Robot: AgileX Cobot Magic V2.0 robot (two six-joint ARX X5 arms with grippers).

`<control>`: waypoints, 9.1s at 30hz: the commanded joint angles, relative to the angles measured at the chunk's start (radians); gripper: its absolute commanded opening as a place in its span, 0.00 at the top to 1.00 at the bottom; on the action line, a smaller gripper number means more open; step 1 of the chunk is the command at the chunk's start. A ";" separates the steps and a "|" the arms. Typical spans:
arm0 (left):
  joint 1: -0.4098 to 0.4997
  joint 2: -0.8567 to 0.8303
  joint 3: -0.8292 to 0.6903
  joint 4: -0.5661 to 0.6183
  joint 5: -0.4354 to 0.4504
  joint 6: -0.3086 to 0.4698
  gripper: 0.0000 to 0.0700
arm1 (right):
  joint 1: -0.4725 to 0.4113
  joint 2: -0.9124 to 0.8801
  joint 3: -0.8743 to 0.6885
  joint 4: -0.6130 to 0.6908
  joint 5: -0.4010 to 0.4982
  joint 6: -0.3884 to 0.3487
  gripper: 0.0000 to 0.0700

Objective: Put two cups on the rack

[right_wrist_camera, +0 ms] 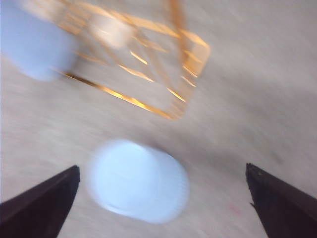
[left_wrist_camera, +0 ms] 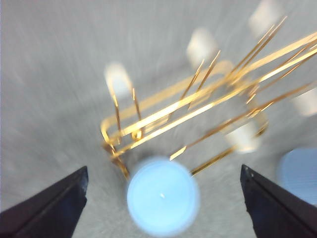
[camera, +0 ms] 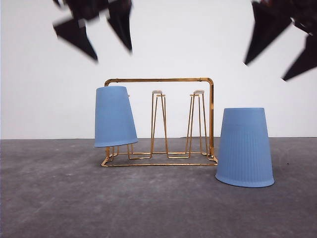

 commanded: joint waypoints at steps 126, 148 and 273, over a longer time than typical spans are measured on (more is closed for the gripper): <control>0.325 -0.444 -0.610 0.005 -0.076 -0.043 0.85 | -0.094 -0.154 -0.112 -0.045 0.326 0.123 0.88; 0.325 -0.446 -0.609 0.009 -0.084 -0.042 1.00 | -0.093 -0.154 -0.112 0.039 0.330 0.126 0.98; 0.472 -1.670 -1.772 0.716 -0.110 -0.124 1.00 | -0.223 -1.214 -1.022 0.475 0.382 0.037 0.98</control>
